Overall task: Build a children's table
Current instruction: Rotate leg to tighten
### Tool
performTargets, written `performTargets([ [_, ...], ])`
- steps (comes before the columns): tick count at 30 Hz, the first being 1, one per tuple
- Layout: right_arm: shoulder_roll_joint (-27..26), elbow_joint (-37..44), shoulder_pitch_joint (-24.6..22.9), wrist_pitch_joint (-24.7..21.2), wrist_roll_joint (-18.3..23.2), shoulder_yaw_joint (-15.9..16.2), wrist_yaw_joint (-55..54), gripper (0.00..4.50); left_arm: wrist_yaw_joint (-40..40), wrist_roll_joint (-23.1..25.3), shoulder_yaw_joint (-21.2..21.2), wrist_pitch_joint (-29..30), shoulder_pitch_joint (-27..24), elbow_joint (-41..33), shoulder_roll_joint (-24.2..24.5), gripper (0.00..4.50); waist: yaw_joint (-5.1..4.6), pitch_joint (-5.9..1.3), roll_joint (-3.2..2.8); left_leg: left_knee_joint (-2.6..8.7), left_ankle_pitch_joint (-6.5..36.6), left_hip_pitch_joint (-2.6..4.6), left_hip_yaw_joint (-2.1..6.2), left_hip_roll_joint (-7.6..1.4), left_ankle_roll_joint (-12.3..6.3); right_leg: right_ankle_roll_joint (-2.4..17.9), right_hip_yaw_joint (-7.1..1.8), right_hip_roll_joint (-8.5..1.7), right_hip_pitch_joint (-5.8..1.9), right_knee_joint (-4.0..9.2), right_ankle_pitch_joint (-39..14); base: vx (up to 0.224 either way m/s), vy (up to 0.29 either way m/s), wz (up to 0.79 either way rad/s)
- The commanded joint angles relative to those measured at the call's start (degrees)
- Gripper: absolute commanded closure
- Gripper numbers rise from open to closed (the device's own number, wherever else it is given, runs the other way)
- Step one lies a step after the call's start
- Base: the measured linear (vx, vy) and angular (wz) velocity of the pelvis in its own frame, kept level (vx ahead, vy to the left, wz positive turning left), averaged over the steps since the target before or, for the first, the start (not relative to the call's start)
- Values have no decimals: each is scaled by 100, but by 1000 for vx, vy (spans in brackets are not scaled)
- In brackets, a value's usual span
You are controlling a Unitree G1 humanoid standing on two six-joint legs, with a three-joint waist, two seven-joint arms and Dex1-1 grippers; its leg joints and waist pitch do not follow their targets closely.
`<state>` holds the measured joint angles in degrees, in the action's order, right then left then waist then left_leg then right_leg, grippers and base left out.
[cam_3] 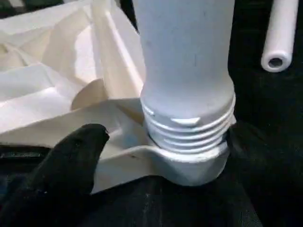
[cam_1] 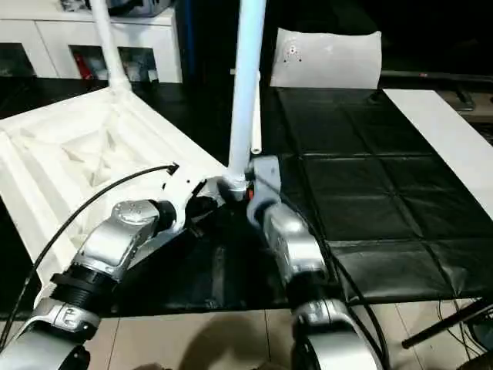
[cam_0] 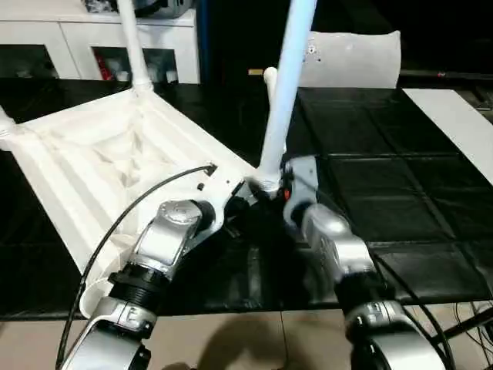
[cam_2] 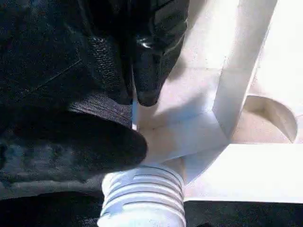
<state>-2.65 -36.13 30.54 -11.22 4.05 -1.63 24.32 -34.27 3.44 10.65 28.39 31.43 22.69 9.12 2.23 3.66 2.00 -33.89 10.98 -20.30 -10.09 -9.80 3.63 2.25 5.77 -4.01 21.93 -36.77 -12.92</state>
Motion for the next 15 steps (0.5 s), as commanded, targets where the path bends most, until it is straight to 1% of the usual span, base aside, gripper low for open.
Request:
performTargets([
  [1,15,16,-247,-307,67,295,392,3,-128,-116,29,-372,67,-280,34,450,87,-335,19,391,879,-41,163,-366,-354,793,-434,-585,-270,643,-1582,0,0,0],
  [3,196,246,-379,-326,84,261,513,3,-255,-103,73,-449,40,-256,150,450,107,-336,15,388,862,-27,156,-373,-376,778,-436,-577,-263,649,-1534,0,0,0],
  [4,344,455,-486,-334,135,218,636,3,-383,-98,114,-521,15,-243,251,450,133,-347,16,390,768,-27,155,-384,-405,778,-437,-571,-270,634,-1377,0,0,0],
  [5,440,589,-549,-333,167,193,712,3,-476,-95,144,-596,-3,-237,317,450,137,-346,18,394,734,-31,158,-387,-417,785,-439,-575,-273,628,-1324,0,0,0],
  [7,647,771,-636,-195,137,183,818,3,-700,-101,209,-700,-51,-253,447,450,163,-363,11,383,599,-32,147,-388,-425,858,-441,-571,-282,607,-1098,0,0,0],
  [8,749,842,-672,-91,110,186,868,3,-815,-101,246,-751,-77,-265,511,450,193,-381,3,377,492,-25,149,-398,-422,911,-438,-576,-293,586,-898,0,0,0],
  [9,860,974,-714,-130,176,162,1012,3,-948,-92,295,-811,-110,-269,598,450,195,-385,19,371,393,-35,142,-397,-444,965,-442,-556,-299,548,-625,0,0,0],
  [10,928,1064,-740,-177,232,142,1116,3,-1030,-85,327,-853,-130,-269,652,450,194,-375,14,376,375,-26,135,-400,-465,1017,-440,-541,-284,534,-508,0,0,0],
  [11,1052,1210,-778,-217,274,113,1216,3,-1186,-80,391,-963,-157,-248,762,450,197,-373,20,374,400,-33,135,-390,-478,1015,-434,-541,-295,538,-505,0,0,0],
  [12,1315,1493,-847,-179,367,74,1498,3,-1474,-80,479,-1185,-196,-185,974,450,204,-363,33,379,481,-31,139,-391,-500,978,-435,-552,-303,554,-593,0,0,0],
  [13,1315,1493,-847,-179,367,74,1498,3,-1474,-80,479,-1185,-196,-185,974,450,203,-367,29,374,515,-28,133,-395,-494,935,-441,-554,-304,550,-652,0,0,0],
  [14,1509,1648,-880,-131,457,67,1793,3,-1725,-98,538,-1388,-226,-166,1122,450,199,-358,37,379,523,-25,129,-394,-492,924,-444,-548,-294,563,-680,0,0,0],
  [15,1592,1664,-880,-55,440,76,1871,3,-1822,-104,561,-1445,-239,-165,1178,450,208,-357,37,375,560,-19,126,-398,-486,914,-444,-550,-294,564,-742,0,0,0],
])
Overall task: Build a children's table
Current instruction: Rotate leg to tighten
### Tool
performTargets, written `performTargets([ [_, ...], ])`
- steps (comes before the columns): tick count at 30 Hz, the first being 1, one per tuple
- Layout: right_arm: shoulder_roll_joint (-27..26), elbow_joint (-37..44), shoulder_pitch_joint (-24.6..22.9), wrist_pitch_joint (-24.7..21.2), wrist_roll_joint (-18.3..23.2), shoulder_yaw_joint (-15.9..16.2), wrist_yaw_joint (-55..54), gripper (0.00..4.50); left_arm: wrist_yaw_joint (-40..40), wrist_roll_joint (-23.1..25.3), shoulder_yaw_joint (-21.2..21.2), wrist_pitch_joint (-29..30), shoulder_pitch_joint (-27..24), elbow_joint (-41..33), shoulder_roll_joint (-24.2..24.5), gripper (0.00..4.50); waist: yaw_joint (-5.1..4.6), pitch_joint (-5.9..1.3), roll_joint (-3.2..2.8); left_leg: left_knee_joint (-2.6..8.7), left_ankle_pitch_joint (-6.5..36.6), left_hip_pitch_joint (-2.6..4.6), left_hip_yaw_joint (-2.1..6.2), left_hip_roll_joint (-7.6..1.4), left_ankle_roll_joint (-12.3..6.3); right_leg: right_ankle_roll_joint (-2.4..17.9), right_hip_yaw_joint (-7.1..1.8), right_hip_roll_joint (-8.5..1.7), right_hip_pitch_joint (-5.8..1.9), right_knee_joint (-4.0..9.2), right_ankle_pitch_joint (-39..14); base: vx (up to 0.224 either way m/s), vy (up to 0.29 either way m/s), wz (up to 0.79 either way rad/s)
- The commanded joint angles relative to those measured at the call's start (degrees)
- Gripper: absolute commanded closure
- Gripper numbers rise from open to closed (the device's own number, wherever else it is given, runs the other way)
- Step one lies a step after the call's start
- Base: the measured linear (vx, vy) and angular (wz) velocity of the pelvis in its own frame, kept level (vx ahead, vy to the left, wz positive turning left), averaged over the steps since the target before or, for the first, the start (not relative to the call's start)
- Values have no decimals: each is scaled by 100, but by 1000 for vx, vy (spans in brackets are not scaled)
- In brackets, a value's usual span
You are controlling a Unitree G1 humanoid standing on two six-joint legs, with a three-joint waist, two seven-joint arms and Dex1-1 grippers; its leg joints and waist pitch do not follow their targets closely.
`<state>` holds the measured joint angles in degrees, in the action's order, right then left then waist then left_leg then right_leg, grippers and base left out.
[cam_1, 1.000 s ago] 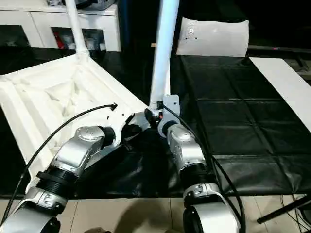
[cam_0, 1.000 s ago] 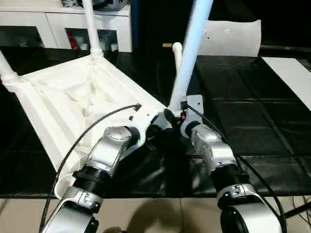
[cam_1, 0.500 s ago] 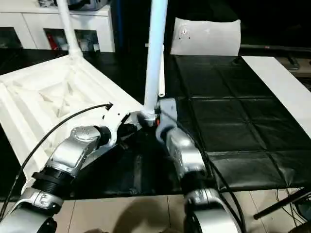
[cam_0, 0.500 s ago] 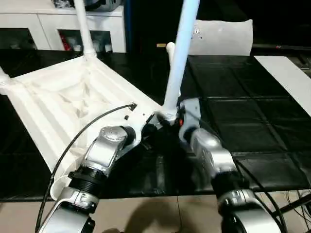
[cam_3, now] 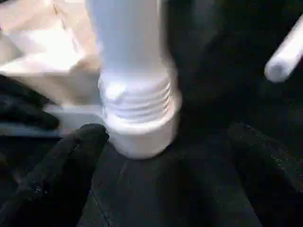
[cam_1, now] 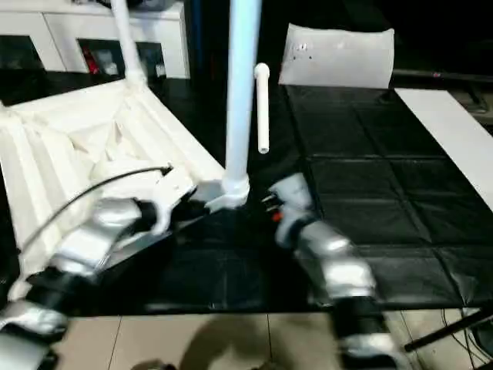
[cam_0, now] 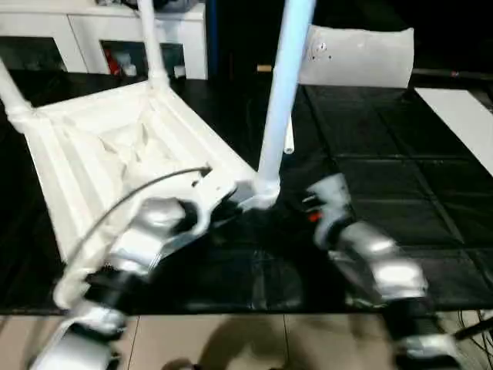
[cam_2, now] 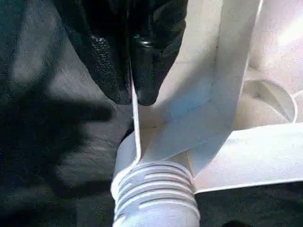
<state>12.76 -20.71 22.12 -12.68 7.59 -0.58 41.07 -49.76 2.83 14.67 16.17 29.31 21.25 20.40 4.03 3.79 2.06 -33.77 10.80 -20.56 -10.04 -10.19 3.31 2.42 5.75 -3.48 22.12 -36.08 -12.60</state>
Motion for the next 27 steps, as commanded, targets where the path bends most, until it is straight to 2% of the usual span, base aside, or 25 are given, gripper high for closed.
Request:
performTargets([
  [1,167,129,-34,210,81,1,367,3,-426,-42,200,-354,-47,-18,131,450,44,-369,26,362,597,14,118,-360,-446,904,-439,-608,-300,504,-817,0,0,0],
  [5,572,230,-33,166,214,121,1076,3,-974,-35,367,-782,-119,11,422,450,88,-356,39,362,669,19,114,-355,-458,884,-437,-600,-300,524,-1011,0,0,0],
  [6,764,261,-31,251,232,236,1426,3,-1201,-74,411,-964,-140,38,509,450,112,-358,52,361,653,34,106,-364,-461,896,-437,-594,-283,519,-976,0,0,0],
  [10,1228,321,11,401,222,579,2288,3,-1793,-220,536,-1304,-204,-21,694,450,161,-366,59,355,583,28,110,-384,-497,914,-434,-606,-296,479,-806,0,0,0],
  [12,1378,231,132,508,191,763,2730,3,-2107,-226,671,-1542,-199,5,801,450,178,-357,95,352,572,27,99,-379,-539,961,-434,-598,-286,479,-745,0,0,0],
  [14,1419,180,184,606,152,832,2849,3,-2209,-211,727,-1643,-189,36,840,450,200,-352,85,356,626,32,105,-384,-512,959,-427,-606,-278,483,-861,0,0,0],
  [15,1437,74,284,756,78,949,3006,3,-2356,-182,811,-1761,-171,54,890,450,208,-348,105,363,635,37,107,-393,-492,959,-427,-609,-277,483,-898,0,0,0],
  [17,1398,-106,427,885,20,1082,3174,3,-2520,-166,876,-1871,-138,95,910,450,211,-349,101,366,667,46,104,-391,-460,982,-425,-609,-270,484,-952,0,0,0],
  [20,1328,-276,541,1017,-11,1180,3233,3,-2656,-163,905,-1978,-103,146,905,450,229,-348,102,377,701,68,106,-406,-393,1041,-428,-611,-259,473,-911,0,0,0],
  [27,1100,-751,780,1246,-20,1406,3493,3,-2862,-155,980,-2150,4,241,895,450,244,-349,126,375,698,53,110,-405,-347,1127,-433,-630,-286,443,-734,0,0,0],
])
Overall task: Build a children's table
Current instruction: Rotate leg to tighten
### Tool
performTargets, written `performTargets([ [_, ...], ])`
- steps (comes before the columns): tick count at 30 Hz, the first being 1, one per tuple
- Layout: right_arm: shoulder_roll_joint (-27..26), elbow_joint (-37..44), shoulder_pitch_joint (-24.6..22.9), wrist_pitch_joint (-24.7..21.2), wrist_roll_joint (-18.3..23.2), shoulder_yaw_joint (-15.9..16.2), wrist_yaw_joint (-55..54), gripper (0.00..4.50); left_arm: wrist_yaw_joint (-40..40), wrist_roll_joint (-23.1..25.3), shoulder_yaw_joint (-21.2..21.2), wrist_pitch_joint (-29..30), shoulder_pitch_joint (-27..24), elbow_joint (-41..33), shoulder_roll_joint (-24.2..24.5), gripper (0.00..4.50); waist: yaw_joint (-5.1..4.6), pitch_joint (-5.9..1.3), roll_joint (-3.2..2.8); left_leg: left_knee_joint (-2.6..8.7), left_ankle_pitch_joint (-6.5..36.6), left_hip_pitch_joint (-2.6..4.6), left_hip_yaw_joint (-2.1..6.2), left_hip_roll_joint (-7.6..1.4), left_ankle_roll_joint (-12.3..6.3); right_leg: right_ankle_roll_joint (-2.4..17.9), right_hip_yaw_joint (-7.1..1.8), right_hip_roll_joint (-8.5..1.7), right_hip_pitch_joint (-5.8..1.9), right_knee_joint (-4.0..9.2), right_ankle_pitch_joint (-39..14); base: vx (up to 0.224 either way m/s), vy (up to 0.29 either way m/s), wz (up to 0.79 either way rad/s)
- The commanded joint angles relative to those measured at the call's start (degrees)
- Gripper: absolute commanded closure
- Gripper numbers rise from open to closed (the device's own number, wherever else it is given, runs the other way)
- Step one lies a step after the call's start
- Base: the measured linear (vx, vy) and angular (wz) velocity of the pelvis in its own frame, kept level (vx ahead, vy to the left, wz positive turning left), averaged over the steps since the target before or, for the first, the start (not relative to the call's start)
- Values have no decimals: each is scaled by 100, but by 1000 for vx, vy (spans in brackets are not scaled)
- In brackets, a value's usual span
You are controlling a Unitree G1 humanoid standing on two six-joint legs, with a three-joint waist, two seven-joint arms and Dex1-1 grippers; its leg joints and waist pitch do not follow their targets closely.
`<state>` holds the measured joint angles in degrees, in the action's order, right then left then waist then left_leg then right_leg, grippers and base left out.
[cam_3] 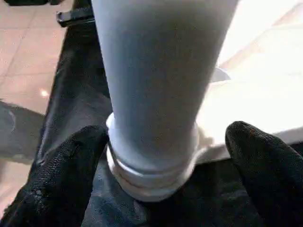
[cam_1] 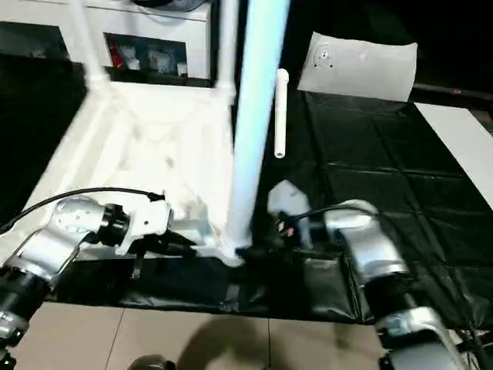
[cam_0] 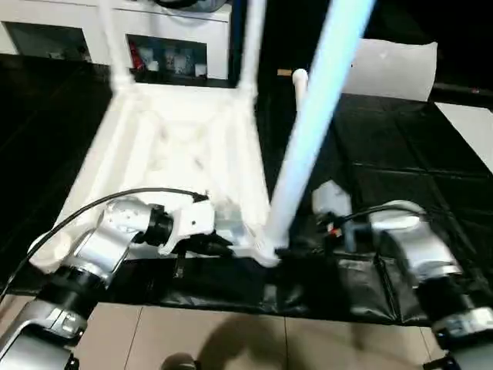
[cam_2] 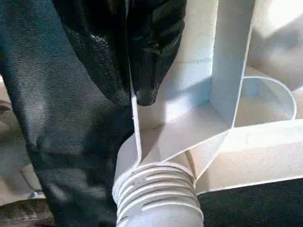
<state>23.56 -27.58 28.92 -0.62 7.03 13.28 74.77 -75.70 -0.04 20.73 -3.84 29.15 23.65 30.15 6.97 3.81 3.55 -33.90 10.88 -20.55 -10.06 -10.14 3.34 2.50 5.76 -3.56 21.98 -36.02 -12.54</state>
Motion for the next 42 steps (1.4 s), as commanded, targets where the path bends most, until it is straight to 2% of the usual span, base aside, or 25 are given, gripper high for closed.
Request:
performTargets([
  [1,-20,-141,138,-34,82,50,233,19,-292,137,390,-170,40,15,-86,450,-45,-350,-30,384,679,49,110,-409,-364,1125,-431,-614,-275,436,-732,0,0,0],
  [7,-156,-490,271,21,110,74,316,66,-380,150,385,-229,68,56,-111,450,-32,-354,-39,388,640,59,113,-426,-360,1203,-429,-617,-271,414,-584,0,0,0],
  [19,-233,-736,313,-3,205,54,620,164,-485,135,421,-251,28,32,-68,450,-17,-339,-64,398,724,59,118,-434,-332,1198,-429,-621,-271,422,-664,0,0,0],
  [21,-235,-711,275,-7,232,57,637,170,-492,130,419,-235,20,29,-62,450,-15,-333,-81,403,756,63,122,-435,-316,1193,-429,-619,-267,426,-699,0,0,0],
  [23,-240,-667,233,-22,252,61,640,173,-485,108,404,-187,12,23,-68,450,-17,-337,-69,402,745,62,121,-436,-309,1192,-430,-621,-272,430,-707,0,0,0],
  [26,-278,-498,75,-144,320,47,600,175,-376,21,313,25,-18,7,-142,450,-10,-332,-112,405,718,69,122,-441,-303,1236,-435,-616,-268,418,-569,0,0,0],
  [27,-288,-452,34,-184,336,43,584,175,-340,-5,285,90,-25,1,-167,450,-11,-337,-95,404,729,67,120,-445,-302,1258,-434,-622,-275,417,-531,0,0,0],
  [30,-433,-59,-333,-560,473,-51,233,175,150,-33,104,581,-21,-18,-366,450,5,-328,-155,413,773,78,130,-454,-271,1281,-438,-616,-267,412,-456,0,0,0],
  [32,-624,68,-527,-725,461,-155,-282,175,551,-65,-50,942,6,-50,-555,450,29,-290,-150,449,1094,105,133,-456,-197,1231,-440,-633,-246,486,-894,0,0,0],
  [34,-717,99,-599,-791,432,-192,-547,175,711,-113,-125,1086,13,-77,-650,450,6,-228,-149,482,1529,117,154,-424,-57,1020,-440,-660,-242,599,-1863,0,0,0],
  [35,-857,97,-656,-795,363,-220,-875,175,908,-167,-208,1273,26,-116,-772,450,-1,-215,-141,476,1765,160,178,-415,14,832,-434,-686,-225,671,-2537,0,0,0],
  [36,-1057,128,-732,-858,316,-251,-1256,175,1179,-223,-305,1557,48,-183,-948,450,-26,-203,-217,480,1906,190,193,-404,63,710,-437,-692,-192,730,-2896,0,0,0],
  [37,-1057,128,-732,-858,316,-251,-1256,176,1179,-223,-305,1557,48,-183,-948,450,-87,-168,-175,500,2060,182,218,-404,95,606,-409,-689,-190,770,-3200,0,0,0],
  [38,-1535,84,-780,-1181,189,-352,-2190,176,1829,-243,-488,2059,121,-260,-1339,450,-114,-163,-187,504,2150,183,240,-391,120,540,-381,-689,-204,785,-3378,0,0,0],
  [39,-1643,68,-777,-1268,160,-379,-2396,176,1975,-234,-524,2164,140,-272,-1426,450,-175,-147,-184,514,2321,223,261,-388,190,449,-347,-683,-170,825,-3650,0,0,0],
  [40,-1712,62,-773,-1318,151,-397,-2512,176,2059,-234,-547,2232,152,-282,-1485,450,-244,-170,-171,515,2287,191,286,-366,187,363,-321,-704,-223,847,-3719,0,0,0],
  [41,-1834,55,-763,-1401,143,-428,-2702,176,2202,-239,-588,2351,176,-302,-1595,450,-244,-170,-171,515,2287,191,286,-366,187,363,-321,-704,-223,847,-3719,0,0,0],
  [42,-2378,-263,-555,-1555,132,-609,-3560,176,2950,-218,-786,2682,308,-251,-2123,450,-314,-209,-177,540,2031,101,290,-373,119,346,-337,-688,-276,815,-3411,-28,42,-18],
])
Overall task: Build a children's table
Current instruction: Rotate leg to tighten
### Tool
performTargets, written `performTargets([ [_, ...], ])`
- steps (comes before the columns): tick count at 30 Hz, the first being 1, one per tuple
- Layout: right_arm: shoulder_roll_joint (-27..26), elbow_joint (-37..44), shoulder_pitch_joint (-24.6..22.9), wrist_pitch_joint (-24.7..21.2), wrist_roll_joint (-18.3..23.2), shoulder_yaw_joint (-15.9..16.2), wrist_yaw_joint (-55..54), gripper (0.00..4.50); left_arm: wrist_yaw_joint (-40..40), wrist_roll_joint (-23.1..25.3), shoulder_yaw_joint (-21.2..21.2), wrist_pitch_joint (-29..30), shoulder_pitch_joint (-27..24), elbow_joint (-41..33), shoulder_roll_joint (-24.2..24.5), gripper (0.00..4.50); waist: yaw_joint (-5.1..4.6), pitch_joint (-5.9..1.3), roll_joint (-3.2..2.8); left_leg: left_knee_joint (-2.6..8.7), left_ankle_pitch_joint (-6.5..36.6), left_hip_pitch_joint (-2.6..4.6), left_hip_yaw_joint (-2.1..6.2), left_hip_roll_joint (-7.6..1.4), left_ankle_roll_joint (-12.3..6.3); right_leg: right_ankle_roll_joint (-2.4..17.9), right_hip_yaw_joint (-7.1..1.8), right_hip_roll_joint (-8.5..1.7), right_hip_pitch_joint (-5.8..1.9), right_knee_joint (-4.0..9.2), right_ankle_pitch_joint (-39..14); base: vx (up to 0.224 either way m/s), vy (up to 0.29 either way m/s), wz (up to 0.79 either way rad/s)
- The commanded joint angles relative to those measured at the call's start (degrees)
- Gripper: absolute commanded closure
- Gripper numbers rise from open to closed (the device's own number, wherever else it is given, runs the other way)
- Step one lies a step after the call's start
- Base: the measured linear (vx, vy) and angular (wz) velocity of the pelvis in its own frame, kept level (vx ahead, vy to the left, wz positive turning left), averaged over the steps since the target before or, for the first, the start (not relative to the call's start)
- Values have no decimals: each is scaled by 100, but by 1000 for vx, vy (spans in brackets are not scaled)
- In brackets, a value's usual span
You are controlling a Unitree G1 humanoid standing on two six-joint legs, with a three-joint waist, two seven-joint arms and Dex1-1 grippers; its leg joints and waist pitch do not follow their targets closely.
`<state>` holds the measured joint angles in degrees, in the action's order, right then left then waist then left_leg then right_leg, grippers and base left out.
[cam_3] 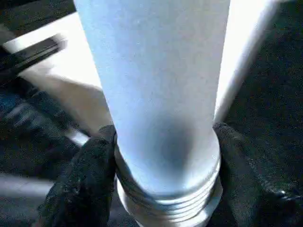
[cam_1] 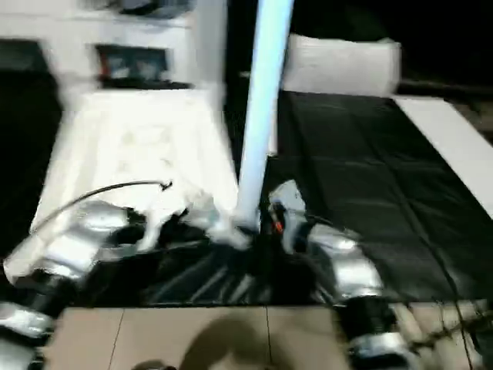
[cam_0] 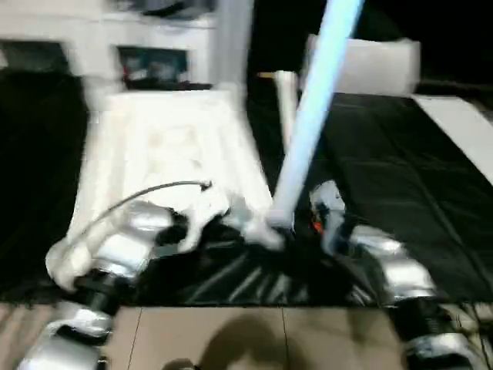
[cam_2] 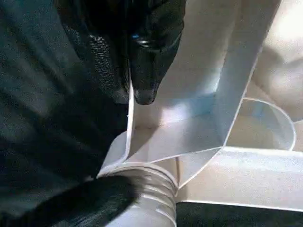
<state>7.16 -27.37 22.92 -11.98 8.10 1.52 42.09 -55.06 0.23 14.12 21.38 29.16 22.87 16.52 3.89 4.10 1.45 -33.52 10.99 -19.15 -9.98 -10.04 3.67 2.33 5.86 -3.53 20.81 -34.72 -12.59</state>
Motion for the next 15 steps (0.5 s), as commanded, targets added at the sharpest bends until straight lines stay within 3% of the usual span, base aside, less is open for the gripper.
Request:
performTargets([
  [1,-738,-284,46,-419,25,567,-292,176,886,-245,-125,160,306,-174,-760,450,-54,-203,-4,491,2117,19,279,-366,102,388,-331,-678,-75,725,-3505,0,0,0],
  [3,-1093,-664,288,-497,56,370,-958,176,1446,-210,-261,270,405,-86,-1115,450,-106,-231,-18,446,2073,42,267,-341,43,435,-349,-697,-71,734,-3471,0,0,0],
  [5,-1233,-938,469,-453,23,289,-1325,176,1762,-180,-335,300,450,-52,-1295,450,-148,-251,-15,476,1914,-9,261,-360,-20,514,-358,-661,-95,701,-3051,0,0,0],
  [7,-1556,-1458,843,-326,-76,120,-1950,176,2414,-103,-511,430,524,-51,-1682,450,-158,-298,-32,472,1672,-15,227,-377,-74,746,-397,-650,-103,629,-2332,0,0,0],
  [10,-1655,-1544,925,-265,-124,72,-2040,176,2558,-10,-508,407,540,-46,-1701,450,-136,-332,5,451,1207,-44,169,-380,-267,937,-444,-628,-115,550,-1549,17,0,2],
  [12,-1683,-1512,908,-168,-247,75,-2087,176,2497,144,-409,369,500,-103,-1602,450,-112,-339,2,430,1109,-41,145,-360,-348,964,-458,-653,-115,550,-1572,53,-9,5],
  [13,-1692,-1510,897,-123,-270,67,-2062,141,2476,190,-383,395,474,-139,-1567,450,-98,-363,12,419,881,-77,140,-352,-408,969,-456,-654,-156,521,-1376,0,0,0],
  [15,-1688,-1536,900,-44,-292,61,-2081,106,2468,215,-366,404,453,-164,-1526,450,-67,-378,2,411,610,-98,130,-361,-494,991,-449,-649,-160,497,-1125,0,0,0],
])
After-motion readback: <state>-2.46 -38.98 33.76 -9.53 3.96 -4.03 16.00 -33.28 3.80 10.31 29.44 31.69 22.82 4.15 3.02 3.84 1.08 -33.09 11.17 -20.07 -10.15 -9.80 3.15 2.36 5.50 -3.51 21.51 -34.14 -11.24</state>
